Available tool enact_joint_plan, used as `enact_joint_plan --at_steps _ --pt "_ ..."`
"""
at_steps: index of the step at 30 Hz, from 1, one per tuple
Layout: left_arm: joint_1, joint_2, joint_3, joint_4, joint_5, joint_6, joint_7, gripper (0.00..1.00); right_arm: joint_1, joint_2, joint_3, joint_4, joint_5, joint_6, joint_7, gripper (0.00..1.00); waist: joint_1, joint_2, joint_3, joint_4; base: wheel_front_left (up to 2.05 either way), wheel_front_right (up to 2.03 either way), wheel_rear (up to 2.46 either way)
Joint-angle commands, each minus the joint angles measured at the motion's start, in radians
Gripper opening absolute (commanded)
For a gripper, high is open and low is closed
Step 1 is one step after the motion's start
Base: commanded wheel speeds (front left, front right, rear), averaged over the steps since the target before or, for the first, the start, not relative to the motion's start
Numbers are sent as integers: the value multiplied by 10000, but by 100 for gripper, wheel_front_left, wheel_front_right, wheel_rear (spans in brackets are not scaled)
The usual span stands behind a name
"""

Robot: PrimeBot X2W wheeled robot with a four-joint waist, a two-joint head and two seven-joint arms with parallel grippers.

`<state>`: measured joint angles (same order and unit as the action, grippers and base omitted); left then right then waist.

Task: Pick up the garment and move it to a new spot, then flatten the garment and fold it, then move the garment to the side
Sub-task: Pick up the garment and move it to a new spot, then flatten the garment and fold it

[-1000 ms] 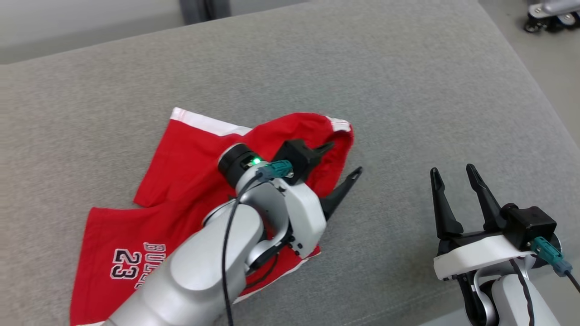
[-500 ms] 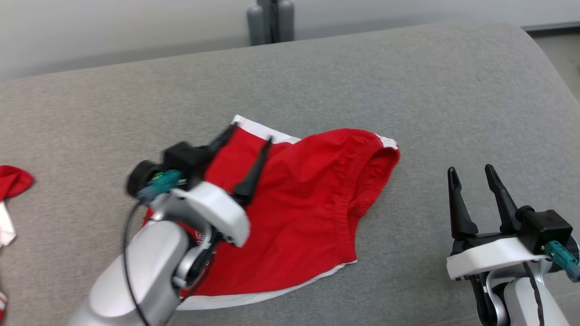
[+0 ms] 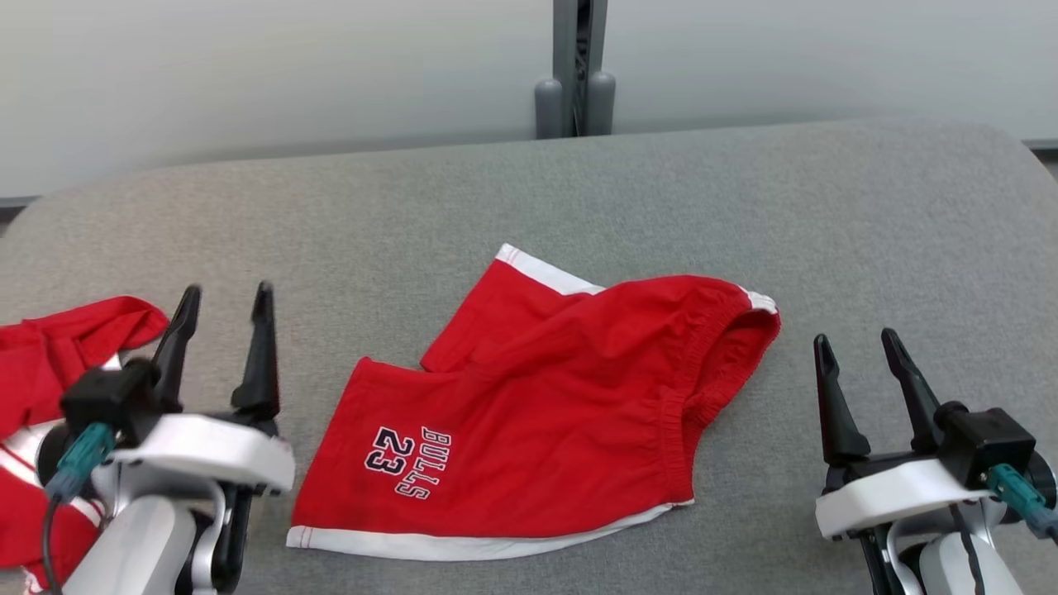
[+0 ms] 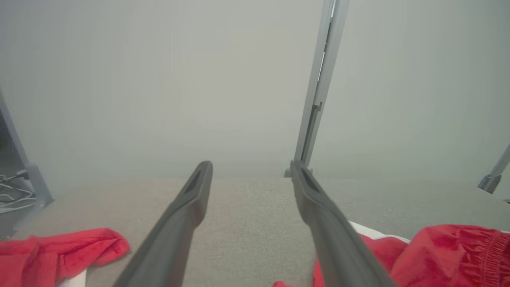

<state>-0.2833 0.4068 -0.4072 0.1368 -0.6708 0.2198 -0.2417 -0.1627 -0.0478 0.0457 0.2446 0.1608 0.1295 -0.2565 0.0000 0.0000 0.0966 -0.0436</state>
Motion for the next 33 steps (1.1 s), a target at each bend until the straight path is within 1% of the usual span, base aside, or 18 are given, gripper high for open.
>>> enact_joint_plan --at_steps 1,4,8,14,24,33 --pt "315 70 140 -74 -4 111 -82 100 169 -63 -10 -14 -41 23 2 100 0 0 -195 147 0 0 0" --pt "934 94 419 -146 30 278 -168 100 351 -61 24 -70 -24 23 79 100 0 0 -390 231 0 0 0" --pt "1684 40 720 -267 39 300 -228 100 690 -64 85 -119 -25 22 76 100 0 0 -686 268 0 0 0" --pt "2720 -88 1040 -544 442 79 -243 100 1360 -58 17 -306 115 23 198 100 0 0 -1071 350 0 0 0" --pt "3202 -297 1385 -778 1012 -135 -246 100 1893 -58 -189 -770 181 23 362 100 0 0 -1239 405 0 0 0" --pt "3060 -505 1453 -660 1179 -238 -247 100 2026 -58 -182 -1030 221 23 519 100 0 0 -1194 418 0 0 0"
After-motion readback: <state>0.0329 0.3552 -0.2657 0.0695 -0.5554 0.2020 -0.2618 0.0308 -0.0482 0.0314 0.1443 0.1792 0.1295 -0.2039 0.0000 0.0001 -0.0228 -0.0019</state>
